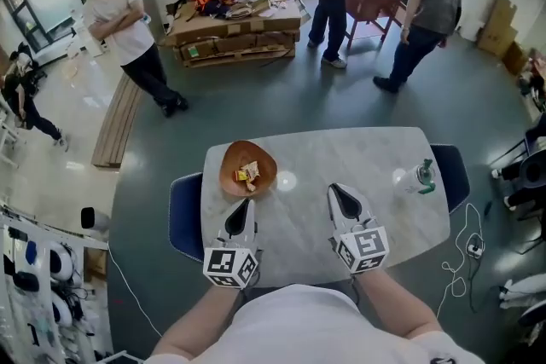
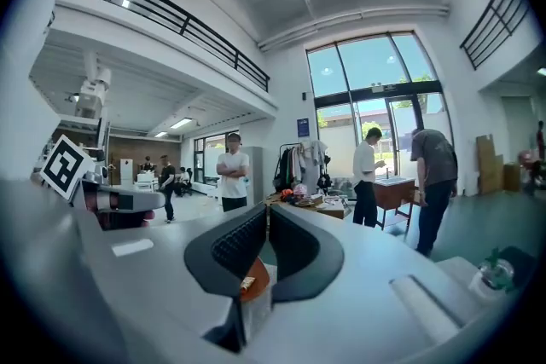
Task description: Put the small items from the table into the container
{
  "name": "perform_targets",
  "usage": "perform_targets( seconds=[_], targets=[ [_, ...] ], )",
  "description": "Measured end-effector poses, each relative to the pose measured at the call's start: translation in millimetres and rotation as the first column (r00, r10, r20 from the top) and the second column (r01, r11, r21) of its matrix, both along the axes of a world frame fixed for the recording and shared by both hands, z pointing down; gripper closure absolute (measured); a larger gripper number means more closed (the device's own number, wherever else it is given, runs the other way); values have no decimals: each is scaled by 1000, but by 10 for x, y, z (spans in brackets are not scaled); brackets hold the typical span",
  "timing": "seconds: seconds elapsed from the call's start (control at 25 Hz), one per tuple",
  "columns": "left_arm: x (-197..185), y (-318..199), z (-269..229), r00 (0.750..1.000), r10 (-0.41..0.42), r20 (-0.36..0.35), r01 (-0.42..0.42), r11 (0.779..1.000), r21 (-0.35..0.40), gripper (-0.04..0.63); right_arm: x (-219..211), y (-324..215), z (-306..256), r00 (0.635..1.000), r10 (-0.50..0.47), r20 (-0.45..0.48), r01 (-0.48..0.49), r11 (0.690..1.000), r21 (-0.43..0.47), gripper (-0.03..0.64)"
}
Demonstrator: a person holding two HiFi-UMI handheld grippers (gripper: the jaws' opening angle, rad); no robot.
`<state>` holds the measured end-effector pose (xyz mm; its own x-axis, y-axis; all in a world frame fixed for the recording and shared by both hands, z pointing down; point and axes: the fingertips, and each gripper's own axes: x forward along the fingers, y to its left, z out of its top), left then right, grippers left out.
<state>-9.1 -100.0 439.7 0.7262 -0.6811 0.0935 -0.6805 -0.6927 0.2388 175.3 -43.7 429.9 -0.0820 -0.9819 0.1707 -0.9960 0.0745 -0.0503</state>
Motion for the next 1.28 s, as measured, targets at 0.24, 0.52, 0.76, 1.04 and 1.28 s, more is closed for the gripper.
perform_targets(
  seconds=[0.24, 0.52, 0.76, 1.04, 1.28],
  targets=[
    [400, 224, -52, 998, 64, 3, -64, 998, 14, 591, 426, 414, -19, 995, 96, 18, -96, 995, 10, 586],
    [646, 462, -111, 995, 104, 6, -104, 994, 28, 591, 665, 711, -77, 989, 142, 31, -143, 989, 23, 588],
    [712, 591, -173, 994, 107, 11, -107, 993, 45, 591, 716, 848, -102, 989, 141, 45, -142, 989, 30, 589],
    [749, 683, -215, 994, 106, 21, -107, 993, 57, 591, 702, 902, -116, 993, 116, 13, -116, 993, 19, 591],
    [805, 736, -243, 995, 100, 29, -102, 993, 65, 591, 738, 929, -113, 995, 97, 13, -97, 995, 16, 591]
  ],
)
